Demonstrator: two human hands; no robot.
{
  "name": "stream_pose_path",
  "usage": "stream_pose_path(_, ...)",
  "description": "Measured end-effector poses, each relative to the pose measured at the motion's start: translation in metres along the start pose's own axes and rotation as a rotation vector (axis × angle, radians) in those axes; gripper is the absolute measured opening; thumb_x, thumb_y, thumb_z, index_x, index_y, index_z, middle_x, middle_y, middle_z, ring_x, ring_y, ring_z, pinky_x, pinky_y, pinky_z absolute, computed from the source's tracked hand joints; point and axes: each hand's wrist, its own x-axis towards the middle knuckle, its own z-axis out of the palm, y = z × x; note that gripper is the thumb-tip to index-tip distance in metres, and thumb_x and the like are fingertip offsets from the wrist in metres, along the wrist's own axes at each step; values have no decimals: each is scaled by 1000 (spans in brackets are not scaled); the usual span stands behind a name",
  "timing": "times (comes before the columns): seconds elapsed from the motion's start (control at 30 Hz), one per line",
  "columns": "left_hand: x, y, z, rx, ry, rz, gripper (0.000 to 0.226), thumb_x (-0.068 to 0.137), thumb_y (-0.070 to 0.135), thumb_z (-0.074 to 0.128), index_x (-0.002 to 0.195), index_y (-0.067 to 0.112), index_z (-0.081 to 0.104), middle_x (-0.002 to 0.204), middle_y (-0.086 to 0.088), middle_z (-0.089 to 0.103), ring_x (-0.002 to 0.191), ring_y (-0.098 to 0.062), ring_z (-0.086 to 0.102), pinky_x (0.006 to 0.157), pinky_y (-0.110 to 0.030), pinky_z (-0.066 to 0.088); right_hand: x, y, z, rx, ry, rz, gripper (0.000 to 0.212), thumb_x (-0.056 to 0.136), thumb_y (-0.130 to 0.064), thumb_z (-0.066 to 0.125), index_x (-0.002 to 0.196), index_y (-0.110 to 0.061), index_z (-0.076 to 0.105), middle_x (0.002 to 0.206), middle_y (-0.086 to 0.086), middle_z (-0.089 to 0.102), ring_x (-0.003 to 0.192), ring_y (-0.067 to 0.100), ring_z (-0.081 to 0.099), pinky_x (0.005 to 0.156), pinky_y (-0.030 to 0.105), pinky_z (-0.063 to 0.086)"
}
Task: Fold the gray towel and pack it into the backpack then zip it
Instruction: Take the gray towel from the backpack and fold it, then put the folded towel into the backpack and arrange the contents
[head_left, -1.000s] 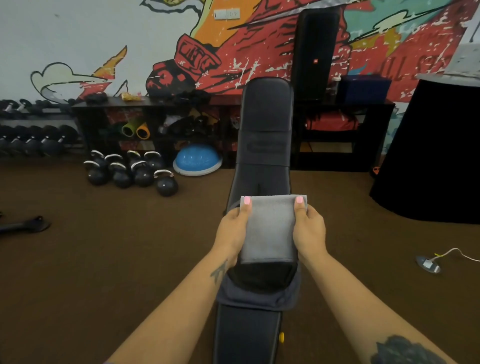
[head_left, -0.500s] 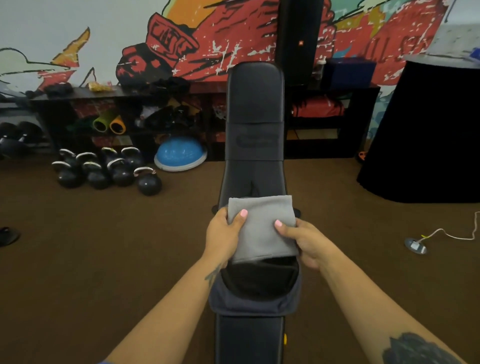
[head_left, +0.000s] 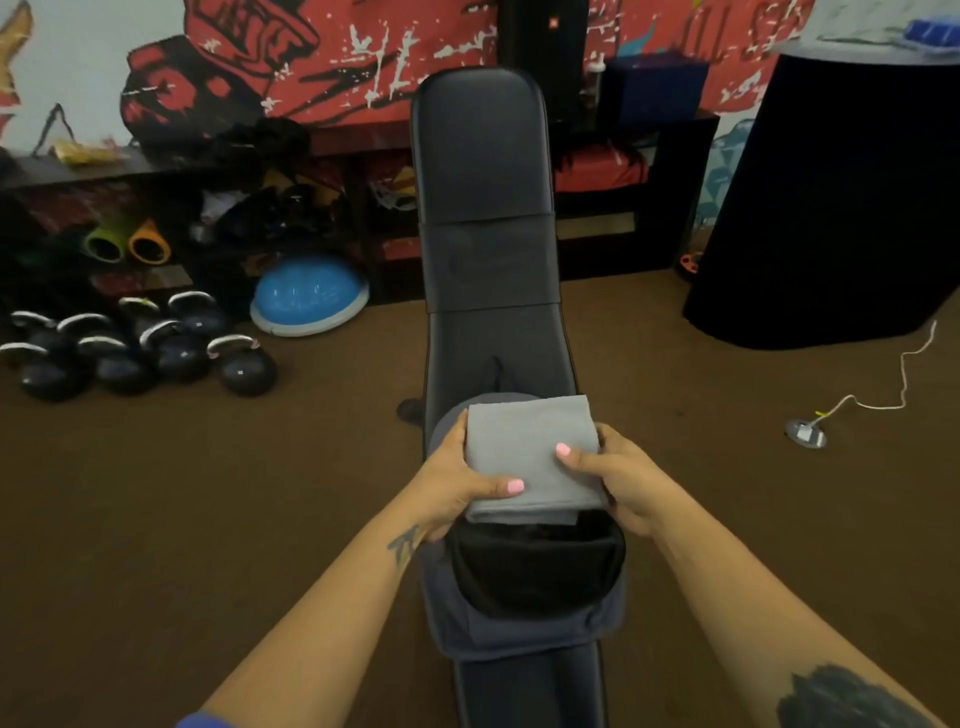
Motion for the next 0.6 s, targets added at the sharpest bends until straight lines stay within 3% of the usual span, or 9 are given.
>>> stream_pose_path(0.13, 10, -16, 0, 14, -38, -2, 108, 61, 7, 85, 143, 36, 21, 134, 7, 47, 122, -14, 49, 99, -36, 48, 10, 7, -6, 123, 5, 232, 47, 77, -21, 72, 119, -4, 57, 115, 17, 65, 103, 32, 62, 78, 41, 53)
stream_pose_path(0.2, 16, -29, 2, 29, -65, -19, 108, 61, 10, 85, 143, 38, 21, 135, 9, 47, 123, -13, 49, 100, -37, 48, 14, 13, -11, 112, -2, 300, 42, 74, -20, 73, 111, -5, 60, 109, 17, 67, 100, 33, 63, 78, 43, 53)
stream_pose_path(0.27, 23, -43, 6, 30, -90, -44, 104, 61, 12, 85, 141, 39, 25, 134, 9, 49, 123, -13, 50, 100, -37, 48, 17, 17, -14, 74, 17, 315, 23, 82, -13, 68, 103, -6, 61, 97, 15, 68, 89, 30, 63, 72, 40, 52)
stream_pose_path(0.37, 39, -67, 8, 20, -80, -126, 88, 63, 27, 83, 135, 41, 35, 134, 9, 52, 122, -14, 52, 100, -43, 49, 32, 21, -24, -10, 87, 298, 26, 84, -6, 67, 109, -5, 60, 95, 13, 67, 86, 27, 63, 70, 38, 53)
stream_pose_path(0.47, 59, -87, 4, -80, 55, -236, 59, 80, 27, 72, 132, 29, 45, 130, 2, 56, 119, -18, 55, 94, -45, 52, 54, 13, -34, -72, 100, 236, 18, 84, 0, 65, 99, -10, 61, 90, 8, 66, 80, 21, 62, 64, 33, 50)
stream_pose_path(0.6, 88, -110, -4, 72, 318, -288, 36, 93, 12, 54, 128, 17, 50, 124, 0, 58, 115, -18, 55, 96, -37, 49, 90, 5, -42, -392, 118, 56, 13, 85, -5, 67, 96, -10, 63, 93, 5, 67, 80, 14, 60, 63, 25, 45)
